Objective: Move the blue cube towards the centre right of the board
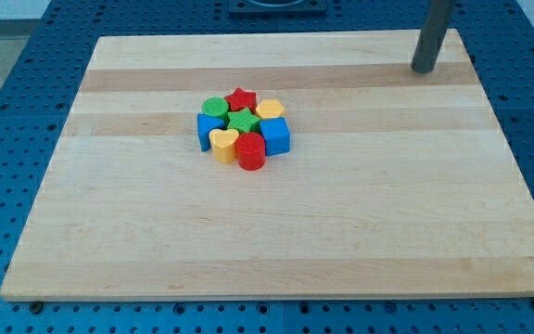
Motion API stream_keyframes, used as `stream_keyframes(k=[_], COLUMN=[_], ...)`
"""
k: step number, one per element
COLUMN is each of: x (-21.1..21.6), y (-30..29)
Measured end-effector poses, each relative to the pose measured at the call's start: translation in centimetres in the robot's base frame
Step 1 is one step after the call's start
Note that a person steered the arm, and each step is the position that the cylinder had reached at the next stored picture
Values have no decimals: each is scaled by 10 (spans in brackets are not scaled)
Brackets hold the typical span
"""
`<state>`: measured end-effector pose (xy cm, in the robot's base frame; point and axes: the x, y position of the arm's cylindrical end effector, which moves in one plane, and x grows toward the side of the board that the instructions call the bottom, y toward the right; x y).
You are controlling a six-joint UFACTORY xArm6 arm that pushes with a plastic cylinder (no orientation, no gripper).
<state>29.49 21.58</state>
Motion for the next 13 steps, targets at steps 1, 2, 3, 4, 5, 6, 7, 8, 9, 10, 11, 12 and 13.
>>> stream_keyframes(k=[1, 2, 3, 4, 5, 6, 7, 8, 9, 10, 11, 12, 13], x=[42, 127, 183, 230, 243, 228, 212, 212, 193, 170, 149, 140, 121], y=[0, -25, -71, -140, -187, -204, -206, -207, -215, -228, -247, -259, -259])
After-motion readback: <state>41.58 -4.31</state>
